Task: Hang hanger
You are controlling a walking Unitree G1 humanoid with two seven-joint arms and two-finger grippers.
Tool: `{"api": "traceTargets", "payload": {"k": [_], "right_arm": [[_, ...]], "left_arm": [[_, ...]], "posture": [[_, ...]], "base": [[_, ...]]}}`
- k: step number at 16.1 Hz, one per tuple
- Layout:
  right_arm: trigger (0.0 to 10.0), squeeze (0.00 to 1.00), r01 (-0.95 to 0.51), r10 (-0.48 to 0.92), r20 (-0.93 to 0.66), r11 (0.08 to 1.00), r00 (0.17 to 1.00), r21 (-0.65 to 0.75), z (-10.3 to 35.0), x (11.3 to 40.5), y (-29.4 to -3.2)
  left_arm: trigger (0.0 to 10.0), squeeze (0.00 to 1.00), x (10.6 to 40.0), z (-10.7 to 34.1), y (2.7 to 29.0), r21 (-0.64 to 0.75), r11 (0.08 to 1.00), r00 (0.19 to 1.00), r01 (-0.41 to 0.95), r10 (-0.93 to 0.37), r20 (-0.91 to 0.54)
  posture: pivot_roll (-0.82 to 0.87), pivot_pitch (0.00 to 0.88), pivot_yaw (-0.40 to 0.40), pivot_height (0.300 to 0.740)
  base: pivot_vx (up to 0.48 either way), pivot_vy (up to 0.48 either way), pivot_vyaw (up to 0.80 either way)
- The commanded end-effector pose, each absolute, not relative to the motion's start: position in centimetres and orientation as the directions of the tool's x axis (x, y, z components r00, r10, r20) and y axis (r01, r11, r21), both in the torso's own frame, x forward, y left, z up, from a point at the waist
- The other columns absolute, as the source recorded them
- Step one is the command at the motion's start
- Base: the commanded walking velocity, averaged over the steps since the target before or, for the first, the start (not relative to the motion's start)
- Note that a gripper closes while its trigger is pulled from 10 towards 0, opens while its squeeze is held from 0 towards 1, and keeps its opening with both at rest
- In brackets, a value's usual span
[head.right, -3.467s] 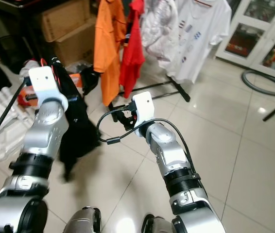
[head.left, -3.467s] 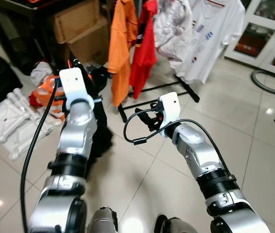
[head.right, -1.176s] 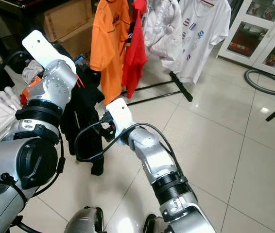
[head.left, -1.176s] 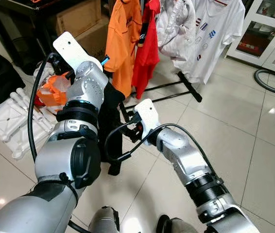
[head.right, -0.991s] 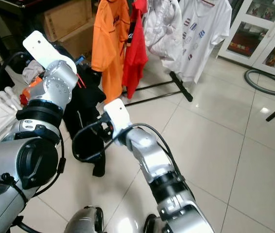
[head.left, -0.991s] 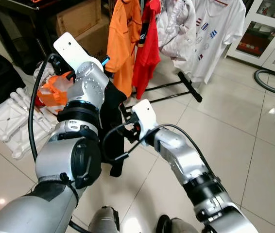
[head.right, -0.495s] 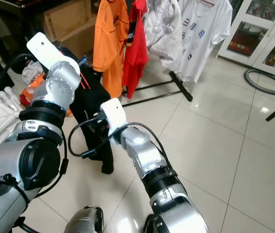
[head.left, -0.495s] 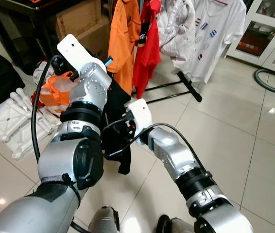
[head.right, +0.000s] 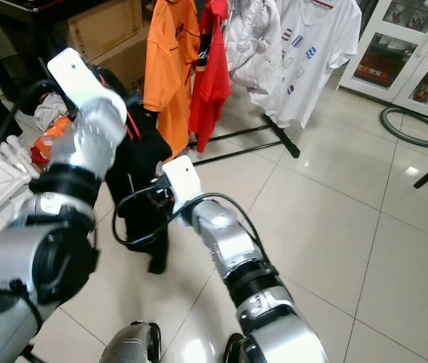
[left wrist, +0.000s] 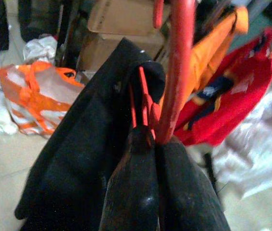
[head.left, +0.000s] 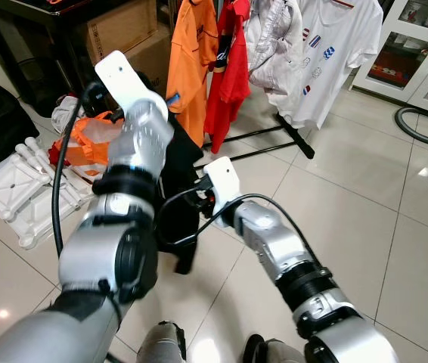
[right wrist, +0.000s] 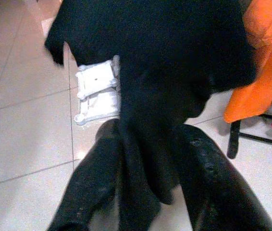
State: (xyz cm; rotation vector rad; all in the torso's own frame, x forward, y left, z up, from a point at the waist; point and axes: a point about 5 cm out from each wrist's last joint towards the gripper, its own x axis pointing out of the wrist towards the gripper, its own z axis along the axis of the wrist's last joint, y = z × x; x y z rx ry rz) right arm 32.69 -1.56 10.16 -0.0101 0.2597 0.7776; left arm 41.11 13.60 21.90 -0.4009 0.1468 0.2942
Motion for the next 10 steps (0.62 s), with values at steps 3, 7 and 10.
{"api": "traceTargets", "payload": {"k": [3, 7, 10], "right_arm": [[0.0, 0.00, -0.725, 0.719, -0.252, 0.684, 0.648, 0.086, 9.3, 32.1, -2.0], [0.0, 0.00, -0.770, 0.760, -0.269, 0.631, 0.591, 0.091, 8.8, 31.5, -1.9], [0.0, 0.00, -0.778, 0.762, -0.299, 0.622, 0.574, 0.090, 8.1, 31.3, -2.7]], "left_arm": [[10.0, 0.00, 40.7, 21.6, 13.3, -0.253, 0.937, 0.961, -0.241, 0.194, -0.195], [10.0, 0.00, 39.8, 20.0, 13.3, -0.145, 0.969, 0.961, -0.201, 0.166, -0.223], [10.0, 0.00, 39.5, 19.9, 13.7, -0.087, 0.979, 0.964, -0.184, 0.162, -0.209]], "posture": [[0.06, 0.108, 0.007, 0.740], [0.07, 0.103, 0.004, 0.740], [0.07, 0.101, 0.001, 0.740]], "base": [[0.000, 0.000, 0.00], [0.000, 0.000, 0.00], [0.000, 0.000, 0.00]]}}
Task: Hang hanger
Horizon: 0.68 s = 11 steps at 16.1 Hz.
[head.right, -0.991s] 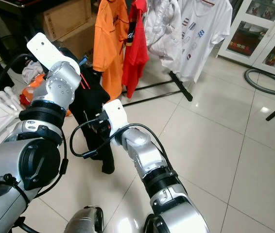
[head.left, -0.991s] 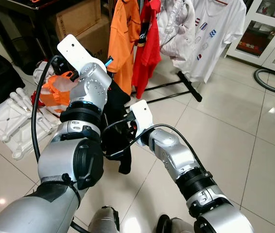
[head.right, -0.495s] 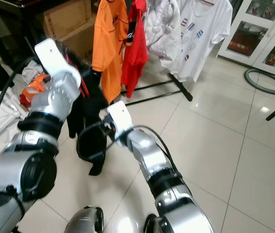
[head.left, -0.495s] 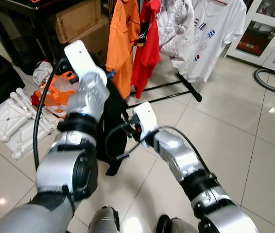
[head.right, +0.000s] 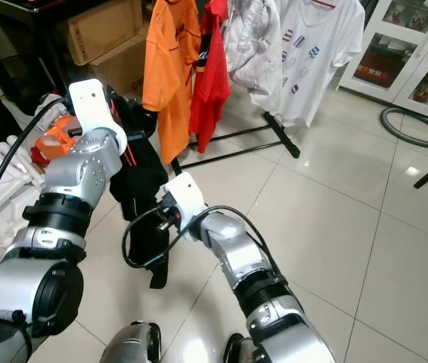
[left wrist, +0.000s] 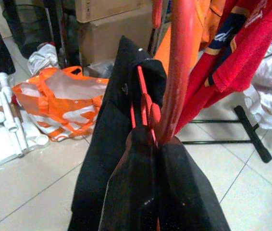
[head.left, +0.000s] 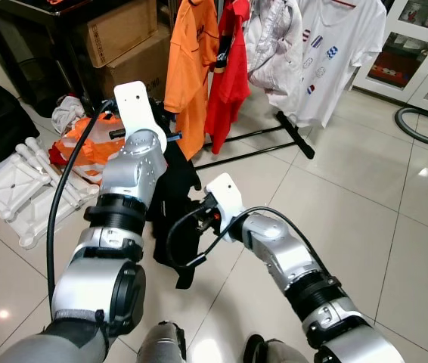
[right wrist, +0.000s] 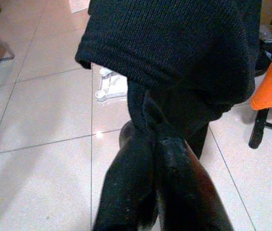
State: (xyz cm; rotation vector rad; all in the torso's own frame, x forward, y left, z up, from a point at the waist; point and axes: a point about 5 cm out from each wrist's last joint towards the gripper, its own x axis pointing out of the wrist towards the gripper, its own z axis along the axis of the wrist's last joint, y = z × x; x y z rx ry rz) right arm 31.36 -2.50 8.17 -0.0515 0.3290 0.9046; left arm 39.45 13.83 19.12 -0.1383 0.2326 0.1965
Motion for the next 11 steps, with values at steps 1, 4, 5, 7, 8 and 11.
{"api": "traceTargets", "payload": {"k": [1, 4, 5, 7, 8, 11], "right_arm": [[0.0, 0.00, -0.790, 0.768, -0.319, 0.607, 0.555, 0.086, 7.8, 31.1, -3.0], [0.0, 0.00, -0.862, 0.813, -0.371, 0.503, 0.448, 0.062, 7.1, 30.2, -3.9], [0.0, 0.00, -0.880, 0.828, -0.375, 0.471, 0.417, 0.059, 7.2, 30.0, -4.3], [0.0, 0.00, -0.901, 0.846, -0.375, 0.430, 0.380, 0.056, 7.8, 30.0, -5.2], [0.0, 0.00, -0.911, 0.855, -0.371, 0.410, 0.362, 0.055, 8.1, 30.0, -5.6], [0.0, 0.00, -0.912, 0.856, -0.369, 0.406, 0.361, 0.050, 8.5, 30.2, -5.9]], "left_arm": [[10.0, 0.00, 39.4, 19.9, 13.9, -0.082, 0.980, 0.964, -0.184, 0.163, -0.210], [10.0, 0.00, 39.6, 20.3, 14.9, -0.052, 0.972, 0.956, -0.230, 0.215, -0.199], [10.0, 0.00, 39.7, 20.4, 15.2, -0.049, 0.970, 0.955, -0.238, 0.225, -0.195], [10.0, 0.00, 39.7, 20.4, 15.5, -0.045, 0.968, 0.952, -0.246, 0.233, -0.199], [10.0, 0.00, 39.8, 20.4, 15.6, -0.045, 0.968, 0.951, -0.247, 0.234, -0.202], [10.0, 0.00, 39.8, 20.2, 15.5, -0.047, 0.968, 0.950, -0.246, 0.232, -0.208]], "posture": [[0.07, 0.099, 0.001, 0.740], [0.07, 0.095, -0.001, 0.740], [0.07, 0.094, 0.000, 0.740], [0.06, 0.095, -0.001, 0.740], [0.06, 0.095, -0.001, 0.740], [0.05, 0.095, 0.000, 0.740]], "base": [[0.000, 0.000, 0.00], [0.000, 0.000, 0.00], [0.000, 0.000, 0.00], [0.000, 0.000, 0.00], [0.000, 0.000, 0.00], [0.000, 0.000, 0.00]]}}
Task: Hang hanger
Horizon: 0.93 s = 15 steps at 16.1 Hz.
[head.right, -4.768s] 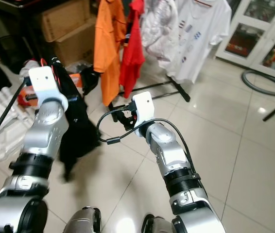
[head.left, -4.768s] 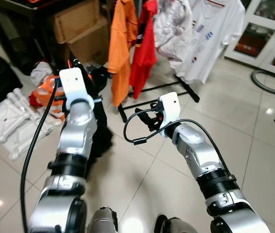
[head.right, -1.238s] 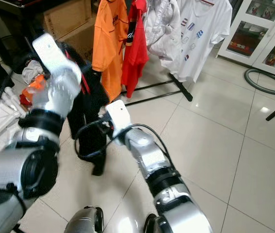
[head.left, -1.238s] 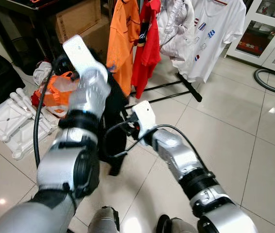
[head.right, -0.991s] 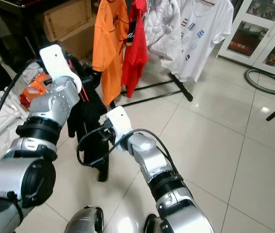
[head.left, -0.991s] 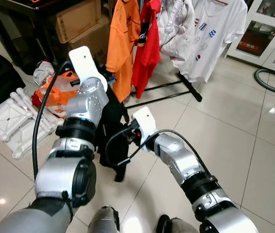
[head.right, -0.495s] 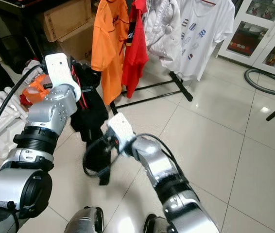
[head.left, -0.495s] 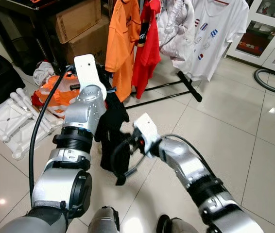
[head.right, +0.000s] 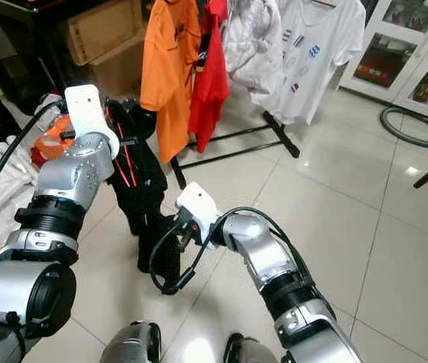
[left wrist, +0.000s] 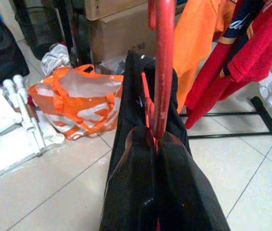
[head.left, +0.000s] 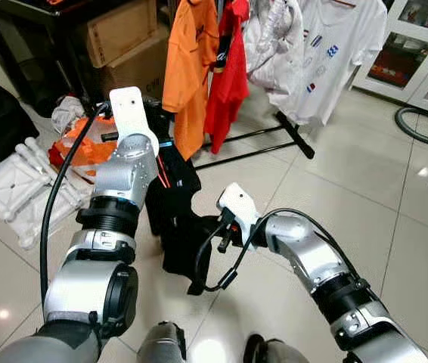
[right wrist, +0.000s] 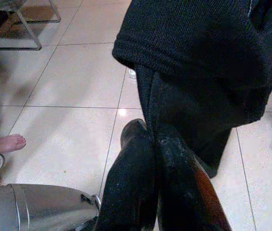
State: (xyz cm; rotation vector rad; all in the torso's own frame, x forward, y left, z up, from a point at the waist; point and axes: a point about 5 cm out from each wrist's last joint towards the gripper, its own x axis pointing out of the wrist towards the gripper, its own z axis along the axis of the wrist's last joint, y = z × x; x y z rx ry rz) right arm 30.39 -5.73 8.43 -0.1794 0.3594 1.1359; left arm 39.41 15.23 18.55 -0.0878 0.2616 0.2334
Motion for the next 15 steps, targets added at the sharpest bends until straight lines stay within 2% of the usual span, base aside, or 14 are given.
{"api": "traceTargets", "payload": {"k": [1, 15], "right_arm": [[0.0, 0.00, -0.912, 0.856, -0.369, 0.406, 0.361, 0.050, 8.46, 30.19, -5.85], [0.0, 0.00, -0.912, 0.856, -0.369, 0.406, 0.361, 0.050, 8.46, 30.19, -5.85]], "left_arm": [[10.0, 0.00, 39.81, 20.23, 15.46, -0.047, 0.968, 0.950, -0.246, 0.232, -0.208], [10.0, 0.00, 39.81, 20.23, 15.46, -0.047, 0.968, 0.950, -0.246, 0.232, -0.208]], "posture": [[0.05, 0.095, 0.000, 0.740], [0.05, 0.095, 0.000, 0.740]], "base": [[0.000, 0.000, 0.00], [0.000, 0.000, 0.00]]}}
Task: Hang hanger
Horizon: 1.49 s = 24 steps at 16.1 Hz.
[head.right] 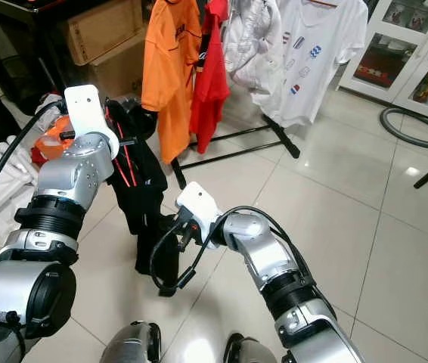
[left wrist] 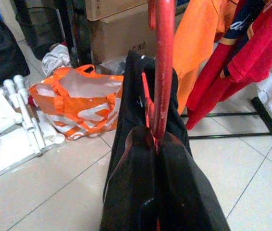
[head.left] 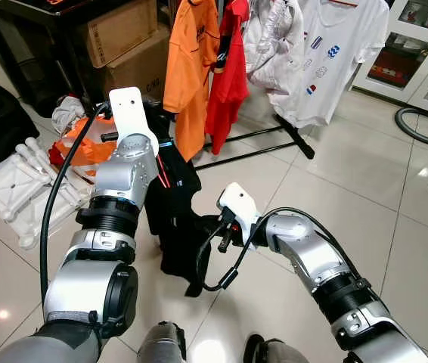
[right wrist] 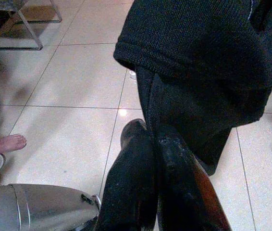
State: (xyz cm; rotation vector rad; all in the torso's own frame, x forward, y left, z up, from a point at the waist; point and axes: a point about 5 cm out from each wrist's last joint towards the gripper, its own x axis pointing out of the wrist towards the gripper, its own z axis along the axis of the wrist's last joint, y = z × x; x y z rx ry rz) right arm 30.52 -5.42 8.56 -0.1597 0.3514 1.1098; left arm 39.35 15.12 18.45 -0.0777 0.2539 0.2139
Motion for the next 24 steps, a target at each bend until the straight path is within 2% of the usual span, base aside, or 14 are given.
{"api": "traceTargets", "payload": {"k": [1, 2, 3, 6, 7, 8, 9, 14, 20, 24], "right_arm": [[10.0, 1.00, -0.824, 0.792, -0.315, 0.564, 0.523, 0.053, 9.0, 31.6, -6.2], [10.0, 1.00, -0.679, 0.673, -0.265, 0.729, 0.690, 0.082, 8.9, 32.7, -6.6], [10.0, 1.00, -0.642, 0.641, -0.263, 0.761, 0.721, 0.092, 8.4, 32.7, -6.5], [10.0, 1.00, -0.619, 0.622, -0.267, 0.778, 0.736, 0.108, 7.4, 32.4, -6.1], [10.0, 0.78, -0.621, 0.622, -0.273, 0.777, 0.734, 0.102, 7.3, 32.3, -6.0], [10.0, 0.78, -0.617, 0.616, -0.275, 0.781, 0.738, 0.094, 7.2, 32.3, -5.9], [10.0, 0.00, -0.590, 0.587, -0.276, 0.804, 0.761, 0.081, 7.0, 32.5, -5.9], [10.0, 0.00, -0.500, 0.495, -0.271, 0.864, 0.825, 0.056, 7.0, 33.4, -7.6], [10.0, 0.00, -0.443, 0.442, -0.227, 0.895, 0.868, 0.049, 7.9, 34.3, -8.8], [10.0, 0.00, -0.428, 0.433, -0.215, 0.901, 0.875, 0.072, 7.7, 34.2, -8.7]], "left_arm": [[10.0, 0.00, 39.1, 18.1, 14.4, -0.016, 0.990, 0.967, -0.143, 0.136, -0.214], [10.0, 0.00, 37.6, 15.3, 13.2, 0.060, 0.998, 0.977, -0.005, 0.017, -0.211], [10.0, 0.00, 37.0, 14.0, 13.0, 0.064, 0.998, 0.974, 0.029, -0.014, -0.226], [10.0, 0.00, 36.6, 13.2, 13.1, 0.057, 0.997, 0.987, 0.045, -0.036, -0.157], [10.0, 0.00, 36.5, 13.1, 13.1, 0.064, 0.996, 0.989, 0.055, -0.046, -0.137], [10.0, 0.00, 36.3, 13.1, 13.0, 0.052, 0.997, 0.991, 0.061, -0.054, -0.124], [10.0, 0.00, 36.0, 12.9, 13.1, 0.053, 0.996, 0.993, 0.073, -0.068, -0.093], [10.0, 0.00, 35.5, 11.6, 14.3, 0.123, 0.991, 0.995, 0.053, -0.043, -0.086], [10.0, 0.00, 34.9, 10.6, 15.1, 0.075, 0.997, 0.995, 0.016, -0.008, -0.103], [10.0, 0.00, 34.5, 10.3, 14.6, 0.145, 0.989, 0.995, 0.025, -0.011, -0.097]], "posture": [[0.04, 0.109, -0.002, 0.740], [0.04, 0.109, -0.002, 0.740], [0.05, 0.111, -0.003, 0.740], [0.05, 0.113, -0.004, 0.740], [0.05, 0.113, -0.005, 0.740], [0.05, 0.113, -0.005, 0.740], [0.05, 0.113, -0.005, 0.740], [0.05, 0.115, -0.002, 0.740], [0.06, 0.110, -0.014, 0.740], [0.07, 0.109, -0.018, 0.740]], "base": [[0.000, 0.000, 0.00], [0.000, 0.000, 0.00], [0.000, 0.000, 0.00], [0.000, 0.000, 0.00], [0.000, 0.000, 0.00], [0.000, 0.000, 0.00], [0.000, 0.000, 0.00], [0.000, 0.000, 0.00], [0.000, 0.000, 0.00], [0.312, -0.361, 0.61]]}}
